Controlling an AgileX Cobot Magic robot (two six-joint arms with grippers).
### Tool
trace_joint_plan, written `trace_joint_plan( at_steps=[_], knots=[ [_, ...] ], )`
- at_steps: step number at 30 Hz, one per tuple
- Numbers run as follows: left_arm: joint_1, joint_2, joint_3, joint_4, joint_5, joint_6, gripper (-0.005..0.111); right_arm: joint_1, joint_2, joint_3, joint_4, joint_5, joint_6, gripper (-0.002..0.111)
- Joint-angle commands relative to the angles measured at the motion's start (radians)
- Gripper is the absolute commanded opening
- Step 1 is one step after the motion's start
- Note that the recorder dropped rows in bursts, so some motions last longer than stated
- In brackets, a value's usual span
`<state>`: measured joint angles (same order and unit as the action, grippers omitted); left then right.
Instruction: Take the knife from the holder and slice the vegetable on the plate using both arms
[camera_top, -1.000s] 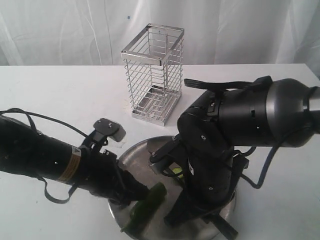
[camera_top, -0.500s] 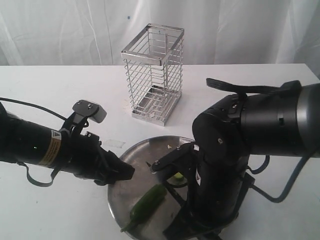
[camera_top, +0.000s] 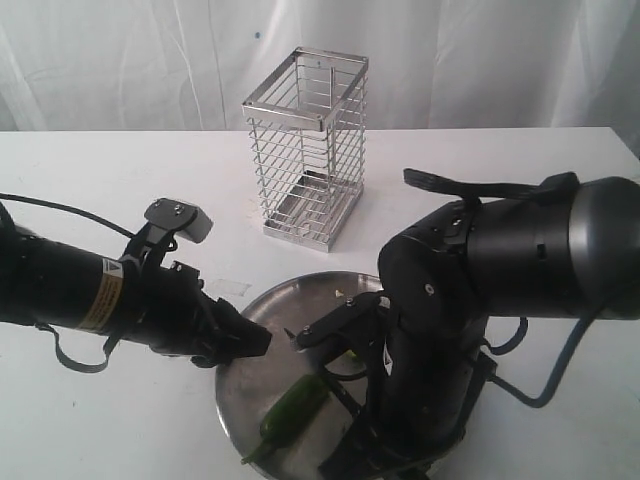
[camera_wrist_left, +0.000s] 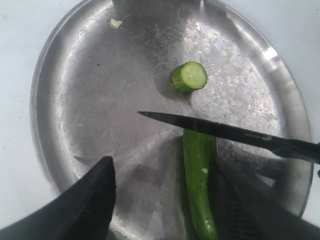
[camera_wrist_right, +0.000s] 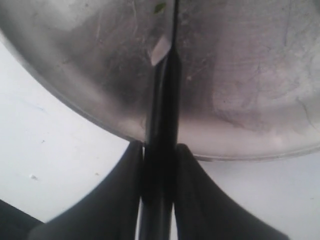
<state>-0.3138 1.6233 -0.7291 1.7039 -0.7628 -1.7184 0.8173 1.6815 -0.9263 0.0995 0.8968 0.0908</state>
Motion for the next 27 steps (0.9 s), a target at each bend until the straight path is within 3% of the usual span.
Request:
trace_joint_plan(
  at_steps=[1, 9, 20, 27],
  knots=[
    [0.004, -0.01, 0.006, -0.051, -0.007, 0.019, 0.059, 0.002, 0.014, 0.004, 0.001, -0.005, -0.009, 0.0],
    [0.002, 0.005, 0.004, -0.165, 0.036, 0.081, 0.059, 0.002, 0.018, 0.004, 0.001, -0.008, -0.009, 0.0],
    [-0.069, 0.097, -0.056, -0.194, 0.058, 0.101, 0.059, 0.002, 0.018, 0.004, 0.001, -0.005, -0.009, 0.0],
    [-0.071, 0.098, -0.081, -0.19, 0.054, 0.103, 0.059, 0.002, 0.018, 0.004, 0.001, -0.009, -0.009, 0.0]
  ],
)
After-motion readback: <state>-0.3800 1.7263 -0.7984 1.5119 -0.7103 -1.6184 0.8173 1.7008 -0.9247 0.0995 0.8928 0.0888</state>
